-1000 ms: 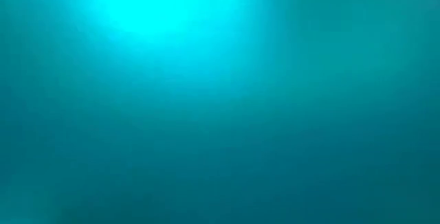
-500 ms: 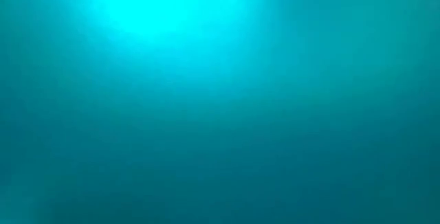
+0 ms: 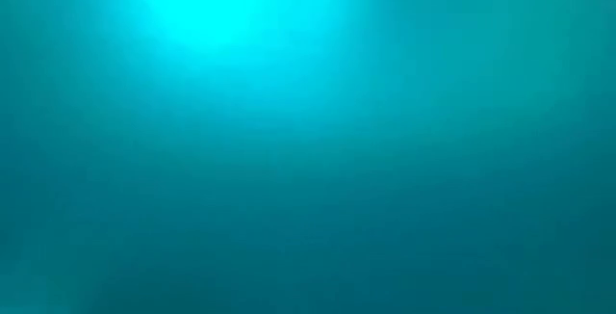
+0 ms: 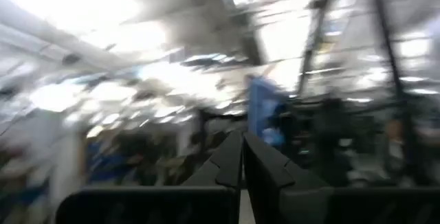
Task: Sort silverware by color (type)
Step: Put the green spoon into the green bin
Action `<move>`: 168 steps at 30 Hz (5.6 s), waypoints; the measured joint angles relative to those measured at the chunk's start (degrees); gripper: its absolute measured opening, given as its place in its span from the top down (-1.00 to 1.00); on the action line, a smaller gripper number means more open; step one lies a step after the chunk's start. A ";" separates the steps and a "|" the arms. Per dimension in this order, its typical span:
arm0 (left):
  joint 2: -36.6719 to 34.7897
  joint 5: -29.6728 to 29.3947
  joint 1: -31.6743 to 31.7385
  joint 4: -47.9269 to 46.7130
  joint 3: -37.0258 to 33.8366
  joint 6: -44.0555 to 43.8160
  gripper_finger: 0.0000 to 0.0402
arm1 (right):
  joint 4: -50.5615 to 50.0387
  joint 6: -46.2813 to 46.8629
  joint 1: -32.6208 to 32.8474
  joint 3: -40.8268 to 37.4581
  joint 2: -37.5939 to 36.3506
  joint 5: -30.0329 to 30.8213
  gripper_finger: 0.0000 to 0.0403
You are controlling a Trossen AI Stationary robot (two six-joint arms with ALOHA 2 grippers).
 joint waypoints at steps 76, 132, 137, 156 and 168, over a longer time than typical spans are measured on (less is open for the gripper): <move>79.92 5.50 28.79 -49.94 36.07 12.53 0.47 | -2.53 -23.31 -25.05 -3.04 0.11 -0.09 0.34; 61.60 15.41 8.27 -66.79 41.86 -10.71 0.59 | -0.90 -22.80 -25.05 -6.51 0.11 -0.08 0.34; 63.20 12.56 0.95 -68.91 41.86 -10.60 0.63 | -0.56 -23.06 -25.05 -6.51 0.11 -0.08 0.34; 65.17 19.47 -3.88 -75.62 54.30 -20.11 0.68 | -0.36 -22.27 -25.05 -6.91 0.11 -0.09 0.34; 72.63 22.15 -5.67 -75.99 48.66 -30.61 0.67 | 0.05 -24.33 -25.05 -8.49 0.11 -0.09 0.34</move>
